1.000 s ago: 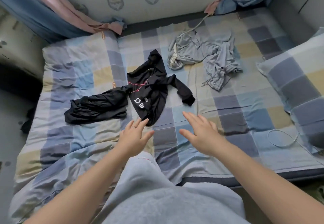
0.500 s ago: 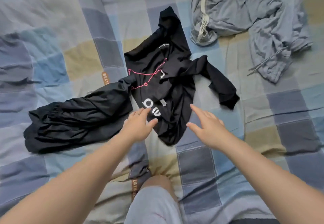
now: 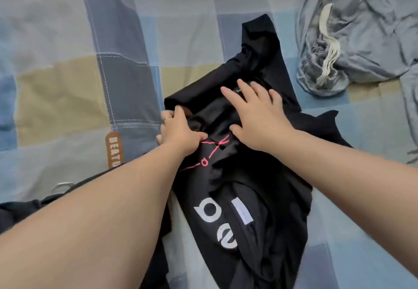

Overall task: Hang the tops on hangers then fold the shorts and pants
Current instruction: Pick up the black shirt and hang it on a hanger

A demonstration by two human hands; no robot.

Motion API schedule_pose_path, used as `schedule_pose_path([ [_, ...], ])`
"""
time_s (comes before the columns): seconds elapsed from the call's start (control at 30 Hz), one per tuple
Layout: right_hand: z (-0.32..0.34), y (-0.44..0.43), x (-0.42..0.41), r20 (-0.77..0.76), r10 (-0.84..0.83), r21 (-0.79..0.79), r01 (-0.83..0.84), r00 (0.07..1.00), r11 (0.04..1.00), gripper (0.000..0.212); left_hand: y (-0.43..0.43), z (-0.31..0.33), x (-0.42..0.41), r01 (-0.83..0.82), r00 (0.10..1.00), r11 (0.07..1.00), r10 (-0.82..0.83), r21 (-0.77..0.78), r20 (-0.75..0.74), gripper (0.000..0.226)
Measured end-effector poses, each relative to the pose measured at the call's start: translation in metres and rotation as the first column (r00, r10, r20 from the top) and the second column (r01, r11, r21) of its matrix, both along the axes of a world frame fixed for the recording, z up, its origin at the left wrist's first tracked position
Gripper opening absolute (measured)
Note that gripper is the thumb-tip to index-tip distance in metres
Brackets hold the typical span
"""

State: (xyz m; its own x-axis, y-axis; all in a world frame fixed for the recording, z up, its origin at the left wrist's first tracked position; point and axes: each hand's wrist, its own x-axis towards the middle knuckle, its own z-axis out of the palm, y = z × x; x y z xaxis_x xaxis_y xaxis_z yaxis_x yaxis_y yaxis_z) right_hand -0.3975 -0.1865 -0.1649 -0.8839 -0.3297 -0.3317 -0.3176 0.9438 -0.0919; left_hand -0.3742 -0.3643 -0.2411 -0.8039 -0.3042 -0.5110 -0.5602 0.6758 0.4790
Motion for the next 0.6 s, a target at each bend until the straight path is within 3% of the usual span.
schedule_pose_path([
  [0.1, -0.005, -0.022, -0.034, 0.234, -0.053, -0.111, 0.08, 0.971, 0.991, 0.089, -0.003, -0.002, -0.007, -0.033, 0.999, 0.999, 0.034, 0.027, -0.037, 0.042],
  [0.2, -0.011, -0.039, -0.055, 0.158, -0.104, -0.071, 0.116, 0.982, 0.991, 0.088, -0.005, -0.005, -0.01, -0.042, 0.999, 0.997, 0.044, 0.067, -0.03, 0.036],
  [0.27, -0.014, -0.049, -0.067, 0.142, -0.129, 0.06, 0.121, 0.981, 0.991, 0.069, -0.007, -0.004, -0.012, -0.039, 0.999, 0.997, 0.041, 0.072, -0.024, 0.038],
  [0.37, -0.015, -0.056, -0.077, 0.113, -0.192, 0.037, 0.189, 0.975, 0.981, 0.015, -0.008, -0.005, -0.012, -0.041, 0.998, 0.996, 0.044, 0.078, -0.037, 0.037],
  [0.47, -0.015, -0.044, -0.063, 0.046, -0.243, -0.065, 0.246, 0.969, 0.967, 0.014, -0.009, -0.003, -0.011, -0.04, 0.998, 0.995, 0.043, 0.091, -0.036, 0.036],
  [0.53, -0.012, -0.03, -0.048, 0.074, -0.28, -0.143, 0.288, 0.957, 0.947, 0.003, -0.009, 0.0, -0.01, -0.035, 0.999, 0.995, 0.038, 0.093, -0.032, 0.035],
  [0.6, -0.005, -0.018, -0.031, 0.132, -0.305, -0.185, 0.326, 0.943, 0.927, 0.008, -0.006, 0.002, -0.01, -0.041, 0.998, 0.995, 0.046, 0.086, -0.05, 0.034],
])
